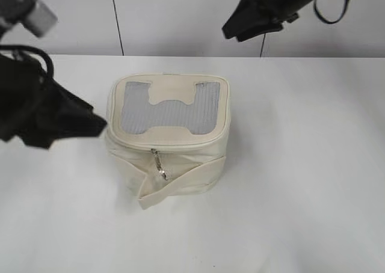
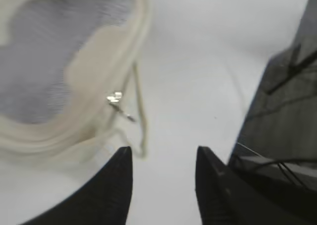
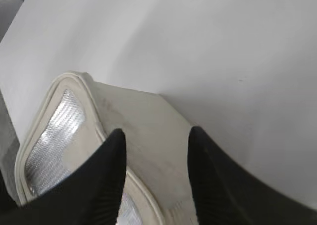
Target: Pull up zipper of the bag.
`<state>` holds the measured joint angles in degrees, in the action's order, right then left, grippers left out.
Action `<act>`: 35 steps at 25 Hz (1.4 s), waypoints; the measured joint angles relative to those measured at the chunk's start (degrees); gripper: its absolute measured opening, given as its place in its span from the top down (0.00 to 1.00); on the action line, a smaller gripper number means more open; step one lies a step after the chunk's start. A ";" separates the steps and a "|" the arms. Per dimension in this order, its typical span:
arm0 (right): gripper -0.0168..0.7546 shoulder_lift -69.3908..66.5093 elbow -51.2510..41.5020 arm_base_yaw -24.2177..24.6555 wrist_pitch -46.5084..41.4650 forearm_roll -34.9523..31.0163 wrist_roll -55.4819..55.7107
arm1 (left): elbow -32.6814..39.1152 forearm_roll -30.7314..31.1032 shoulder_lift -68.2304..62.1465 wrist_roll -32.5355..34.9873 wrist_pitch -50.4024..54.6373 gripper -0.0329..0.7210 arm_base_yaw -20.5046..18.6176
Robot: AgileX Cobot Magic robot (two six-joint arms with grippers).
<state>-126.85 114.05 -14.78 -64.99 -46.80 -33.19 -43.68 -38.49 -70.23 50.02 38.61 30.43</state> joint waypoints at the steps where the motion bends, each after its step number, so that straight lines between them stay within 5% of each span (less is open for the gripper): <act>1: 0.54 2.18 -2.35 1.62 0.61 0.73 0.12 | -0.64 -0.05 0.48 0.06 -0.23 0.52 -2.41; 4: 0.54 9.78 -15.18 6.03 6.74 0.35 -1.61 | -5.58 -3.03 -1.76 3.68 -0.32 0.52 -9.53; 7: 0.55 18.59 -34.69 8.64 17.88 -6.82 -12.82 | -15.20 -9.96 -9.76 11.55 2.57 0.52 -12.10; 10: 0.55 26.05 -52.84 8.17 28.28 -21.99 -35.70 | -28.09 -12.79 -21.68 15.82 7.94 0.51 -11.45; 14: 0.55 28.74 -66.83 7.61 30.30 -42.33 -60.17 | -46.69 -12.50 -37.26 16.95 17.15 0.49 -9.82; 22: 0.55 26.50 -70.47 7.49 30.36 -52.36 -74.24 | -68.01 -8.92 -54.45 16.51 26.41 0.48 -5.68; 35: 0.55 21.05 -67.66 7.17 26.63 -55.36 -76.23 | -70.04 -2.76 -57.95 12.83 30.63 0.48 -5.04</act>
<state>-105.80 46.40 -7.61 -38.37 -102.16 -109.42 -113.72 -41.26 -128.18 62.85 69.24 25.39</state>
